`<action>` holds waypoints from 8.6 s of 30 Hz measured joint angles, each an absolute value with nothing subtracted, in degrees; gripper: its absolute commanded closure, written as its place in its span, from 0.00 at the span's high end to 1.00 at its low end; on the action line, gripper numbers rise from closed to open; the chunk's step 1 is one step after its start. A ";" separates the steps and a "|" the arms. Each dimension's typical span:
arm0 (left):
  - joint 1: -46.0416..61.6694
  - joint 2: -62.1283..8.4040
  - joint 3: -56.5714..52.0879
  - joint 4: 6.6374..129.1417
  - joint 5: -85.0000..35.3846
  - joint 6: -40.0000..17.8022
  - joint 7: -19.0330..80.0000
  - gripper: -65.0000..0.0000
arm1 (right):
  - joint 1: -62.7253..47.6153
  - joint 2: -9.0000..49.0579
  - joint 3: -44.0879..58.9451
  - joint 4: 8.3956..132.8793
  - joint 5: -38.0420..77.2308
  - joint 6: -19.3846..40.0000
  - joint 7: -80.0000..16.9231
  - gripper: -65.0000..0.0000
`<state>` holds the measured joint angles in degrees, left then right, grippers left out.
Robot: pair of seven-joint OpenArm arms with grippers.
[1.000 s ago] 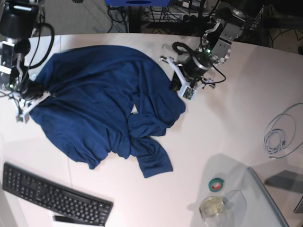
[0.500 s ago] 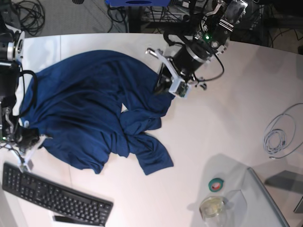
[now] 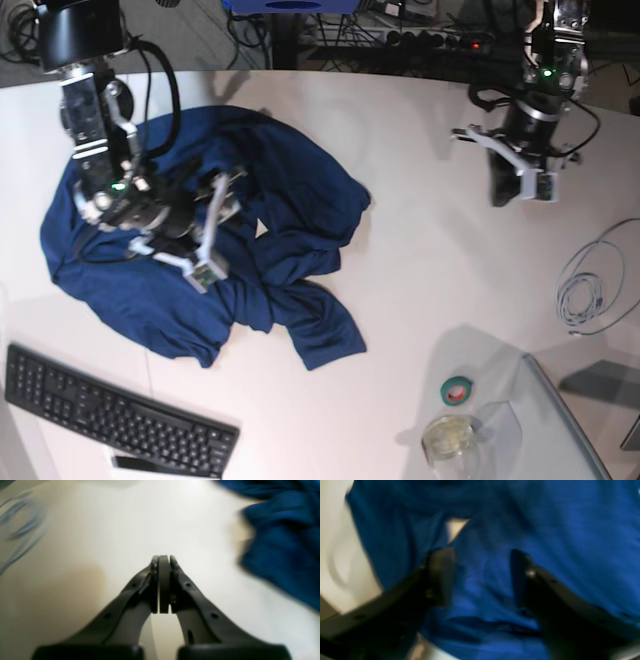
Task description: Layout the t-shirt on the table in an organized manner, then fold the t-shirt properly
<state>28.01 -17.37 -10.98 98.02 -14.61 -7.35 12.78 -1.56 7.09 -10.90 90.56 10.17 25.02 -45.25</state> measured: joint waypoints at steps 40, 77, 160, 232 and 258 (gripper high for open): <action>29.15 -16.67 -28.99 86.13 -14.68 -7.73 12.29 0.00 | 4.23 -5.89 -31.55 84.71 10.92 18.39 -44.05 0.00; 27.42 -14.09 -23.73 86.46 -14.61 -7.53 12.27 0.00 | 1.19 -7.20 -19.20 80.95 11.14 18.17 -45.36 0.67; 18.68 -12.99 -9.93 86.32 -14.00 -7.73 12.62 0.00 | -14.96 -0.89 32.62 89.17 20.64 11.07 -44.69 0.54; -3.16 -7.86 11.25 62.41 -13.98 -7.31 12.19 0.00 | -8.54 8.43 15.64 99.37 20.36 24.51 -45.12 0.74; 17.72 -12.86 -19.03 81.89 -14.46 -7.14 12.32 0.64 | 15.03 5.34 -29.41 70.76 20.45 12.38 -37.43 0.64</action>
<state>17.72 -12.86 -19.03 81.89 -14.46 -7.14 12.32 15.03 5.34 -29.41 70.76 20.45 12.38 -37.43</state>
